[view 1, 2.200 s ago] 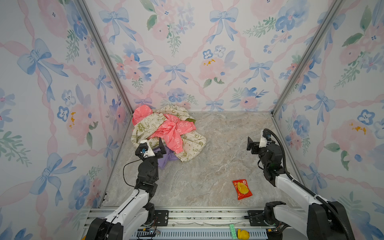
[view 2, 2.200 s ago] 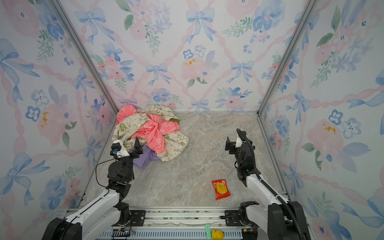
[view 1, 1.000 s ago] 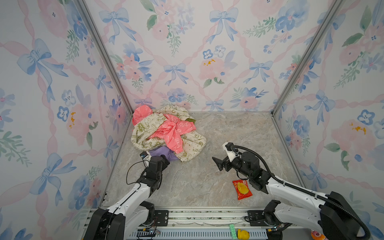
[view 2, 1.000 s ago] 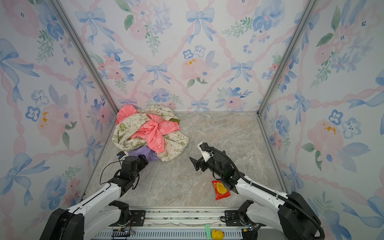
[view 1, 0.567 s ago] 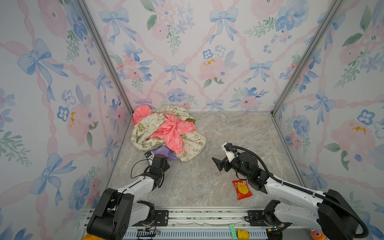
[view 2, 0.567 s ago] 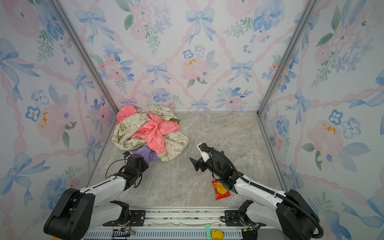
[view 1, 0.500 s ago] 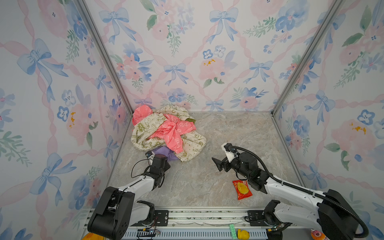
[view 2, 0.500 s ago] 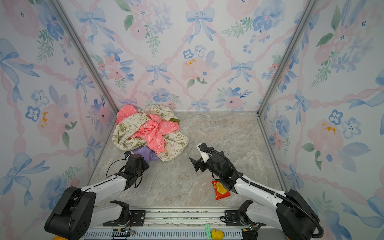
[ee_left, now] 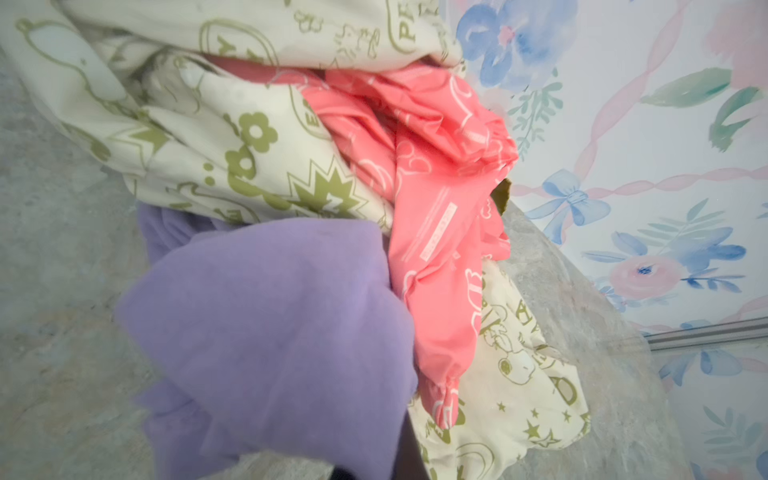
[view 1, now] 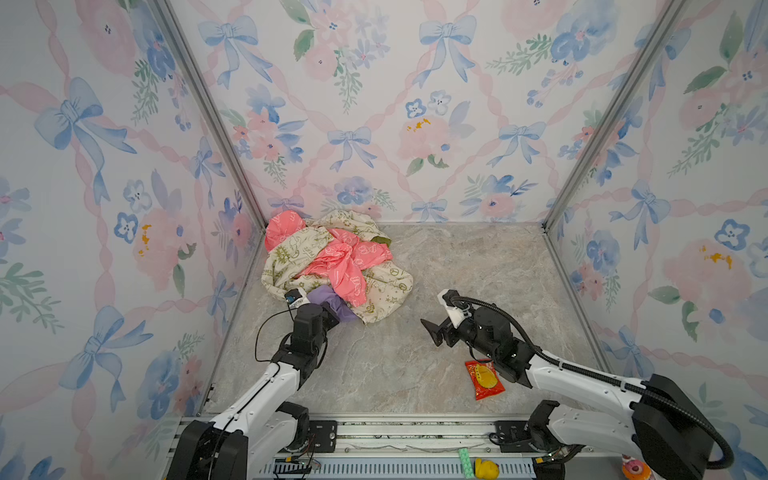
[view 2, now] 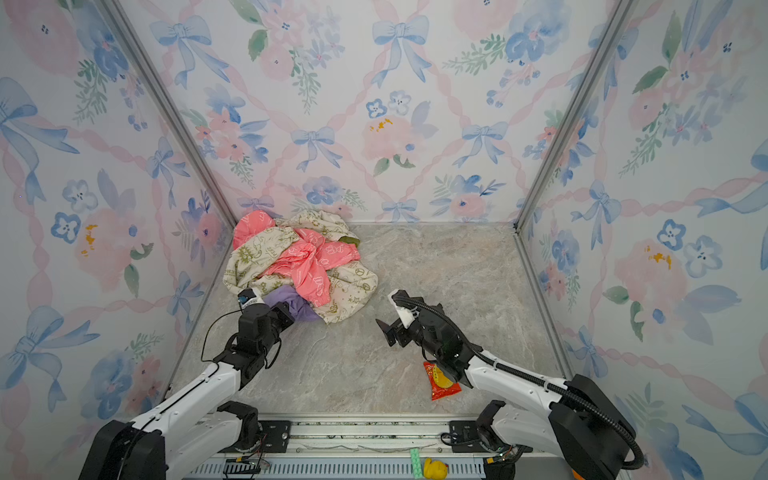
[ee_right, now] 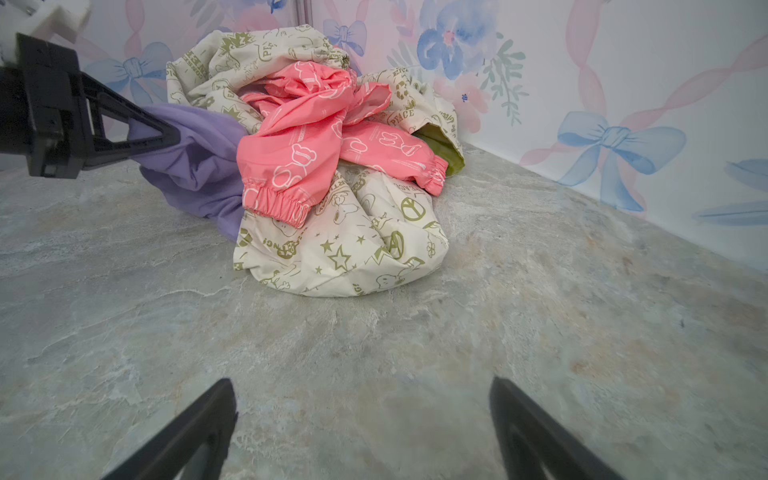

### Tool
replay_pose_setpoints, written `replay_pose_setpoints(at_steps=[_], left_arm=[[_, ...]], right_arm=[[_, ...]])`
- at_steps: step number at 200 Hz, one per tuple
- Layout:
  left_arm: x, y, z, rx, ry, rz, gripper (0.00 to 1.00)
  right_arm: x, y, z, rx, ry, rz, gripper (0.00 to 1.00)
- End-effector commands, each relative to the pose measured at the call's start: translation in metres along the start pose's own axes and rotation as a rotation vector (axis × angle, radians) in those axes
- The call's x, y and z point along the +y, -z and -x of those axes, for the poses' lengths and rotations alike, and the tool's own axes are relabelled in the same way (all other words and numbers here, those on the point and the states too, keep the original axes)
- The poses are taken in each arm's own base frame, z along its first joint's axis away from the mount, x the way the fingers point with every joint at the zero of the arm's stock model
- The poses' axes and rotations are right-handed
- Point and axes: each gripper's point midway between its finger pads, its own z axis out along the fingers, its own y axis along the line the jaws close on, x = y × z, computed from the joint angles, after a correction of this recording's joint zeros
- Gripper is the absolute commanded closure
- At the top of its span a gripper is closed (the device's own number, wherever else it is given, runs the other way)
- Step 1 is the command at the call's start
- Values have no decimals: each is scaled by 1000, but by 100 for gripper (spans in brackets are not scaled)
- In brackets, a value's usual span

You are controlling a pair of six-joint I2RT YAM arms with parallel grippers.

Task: Pick out a specific cloth from the pile
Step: 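Grasp the purple cloth with the left gripper and lift it high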

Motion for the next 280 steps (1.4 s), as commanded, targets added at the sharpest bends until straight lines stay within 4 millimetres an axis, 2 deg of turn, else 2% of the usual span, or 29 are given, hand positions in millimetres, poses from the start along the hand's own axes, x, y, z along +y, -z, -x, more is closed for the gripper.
replay_pose_setpoints(at_steps=[1,37,47,51,110,164,226,280], left_arm=[[-36,10,46,-101,-60,-66,100],[-72,18,89,-130,-140,-105,100],[-77,18,94,-130,-156,-113,100],[-88,22,107,-153,-158,-134,100],[-134,35,169,-262,-220,-178,100],[-175,49,206,-318,-217,-263,100],[-205,83,259,-453,-225,-285,100],[-244,113,303,-539,-231,-357,100]], right_arm=[[5,-2,14,-35,12,13,3],[7,-1,16,-47,16,15,3],[7,1,18,-51,16,13,3],[6,1,18,-52,16,12,3],[2,6,21,-72,17,-11,3],[-5,9,23,-88,11,-53,3],[-10,11,25,-103,-2,-83,3],[-10,11,24,-101,-5,-82,3]])
